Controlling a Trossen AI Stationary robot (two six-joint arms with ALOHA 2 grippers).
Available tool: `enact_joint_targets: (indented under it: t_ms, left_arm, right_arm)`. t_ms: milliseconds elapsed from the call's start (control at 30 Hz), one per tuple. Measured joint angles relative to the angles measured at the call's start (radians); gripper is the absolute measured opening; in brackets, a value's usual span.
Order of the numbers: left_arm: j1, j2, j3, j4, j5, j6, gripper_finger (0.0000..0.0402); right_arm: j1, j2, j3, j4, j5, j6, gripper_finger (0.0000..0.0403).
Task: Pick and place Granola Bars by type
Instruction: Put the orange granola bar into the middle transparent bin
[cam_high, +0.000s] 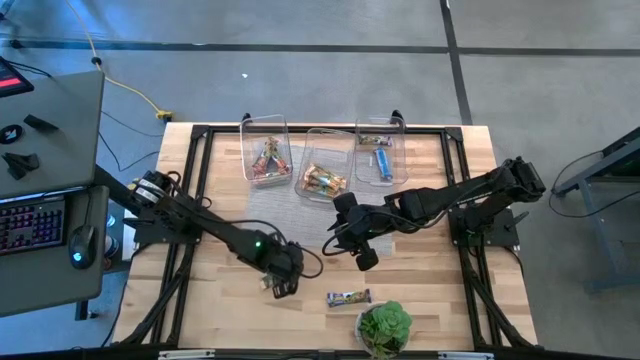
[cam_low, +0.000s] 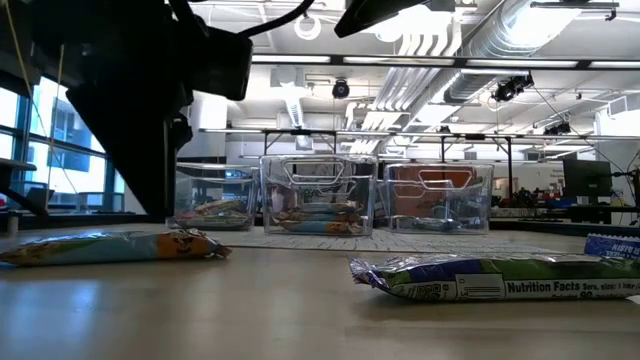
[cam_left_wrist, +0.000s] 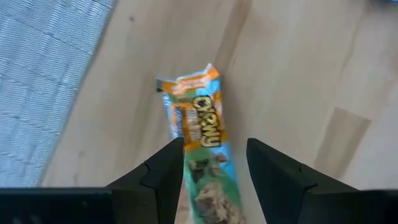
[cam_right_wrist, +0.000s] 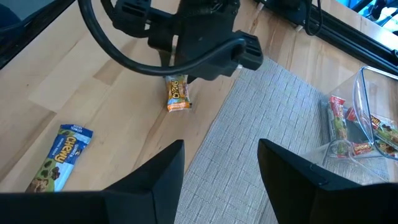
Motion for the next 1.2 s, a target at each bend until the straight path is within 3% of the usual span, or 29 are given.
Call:
enact_joint_targets:
  t_ms: [500, 733, 1200]
  left_arm:
    - [-0.01, -0.001, -0.087, 0.083, 0.014, 0.013, 0.0167]
    - [-0.026, -0.005, -0.156, 0.169, -0.039, 0.163, 0.0167]
    - [-0.015, 0.003, -0.161, 0.267, -0.143, 0.127, 0.0162]
  right_arm:
    - [0.0, 0.0, 0.0, 0.0, 0.0, 0.0, 0.0188]
    - [0.0, 0.0, 0.0, 0.0, 0.0, 0.0, 0.0188]
    - [0.0, 0.0, 0.0, 0.014, 0.0, 0.0, 0.0188]
